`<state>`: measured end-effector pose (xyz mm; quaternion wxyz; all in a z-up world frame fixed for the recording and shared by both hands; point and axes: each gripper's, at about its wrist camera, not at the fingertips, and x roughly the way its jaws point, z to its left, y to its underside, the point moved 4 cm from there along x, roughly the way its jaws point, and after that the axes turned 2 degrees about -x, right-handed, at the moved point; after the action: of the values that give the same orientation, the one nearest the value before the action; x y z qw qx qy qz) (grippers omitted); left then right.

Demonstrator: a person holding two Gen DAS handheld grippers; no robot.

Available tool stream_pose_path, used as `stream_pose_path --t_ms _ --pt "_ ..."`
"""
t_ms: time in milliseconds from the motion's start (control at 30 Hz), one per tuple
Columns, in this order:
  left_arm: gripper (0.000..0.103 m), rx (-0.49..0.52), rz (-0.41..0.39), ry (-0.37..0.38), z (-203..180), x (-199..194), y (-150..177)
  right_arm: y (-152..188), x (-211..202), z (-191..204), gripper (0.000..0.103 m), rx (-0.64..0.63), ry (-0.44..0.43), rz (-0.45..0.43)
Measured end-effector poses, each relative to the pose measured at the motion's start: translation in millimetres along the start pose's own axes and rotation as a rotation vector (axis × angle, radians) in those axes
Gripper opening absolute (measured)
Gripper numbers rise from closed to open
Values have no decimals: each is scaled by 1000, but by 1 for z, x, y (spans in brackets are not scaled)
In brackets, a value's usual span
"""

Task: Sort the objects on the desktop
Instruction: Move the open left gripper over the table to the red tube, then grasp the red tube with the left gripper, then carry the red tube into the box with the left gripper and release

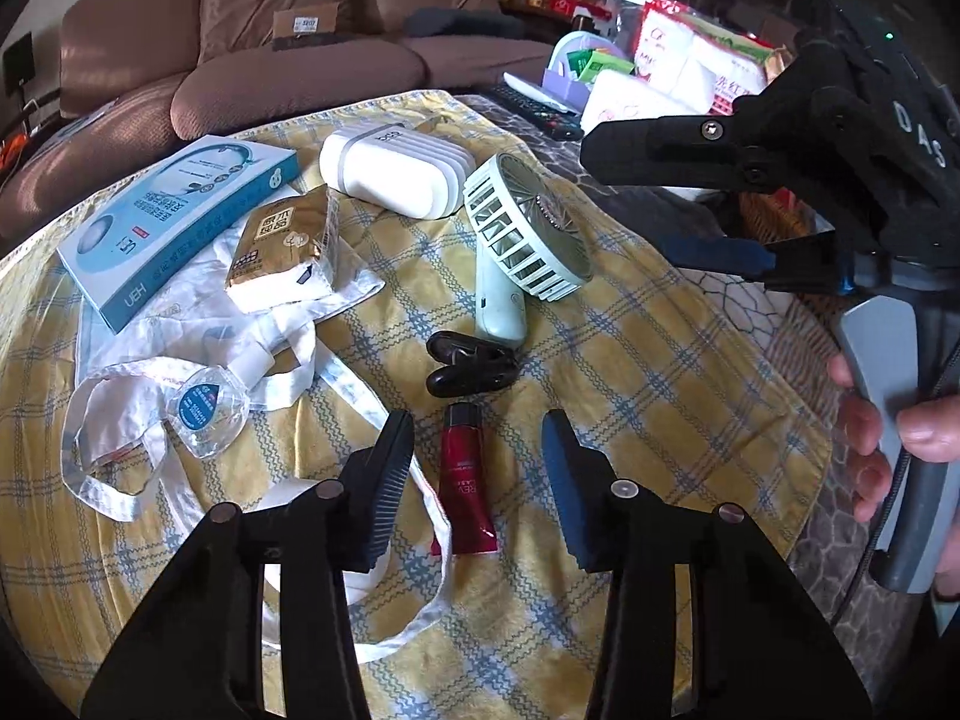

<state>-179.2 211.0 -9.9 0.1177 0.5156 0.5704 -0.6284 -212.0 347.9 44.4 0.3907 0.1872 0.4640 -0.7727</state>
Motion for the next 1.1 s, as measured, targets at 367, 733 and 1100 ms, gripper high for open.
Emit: stream_pose_path --t_ms 367,733,1100 --pt "14 -49 33 55 14 15 1 1 -4 20 86 -51 -49 24" --pt "14 -144 -89 163 57 -99 8 27 17 67 69 -241 -128 155" --pt "14 -278 -174 68 180 -256 57 67 27 169 60 -355 -220 237"
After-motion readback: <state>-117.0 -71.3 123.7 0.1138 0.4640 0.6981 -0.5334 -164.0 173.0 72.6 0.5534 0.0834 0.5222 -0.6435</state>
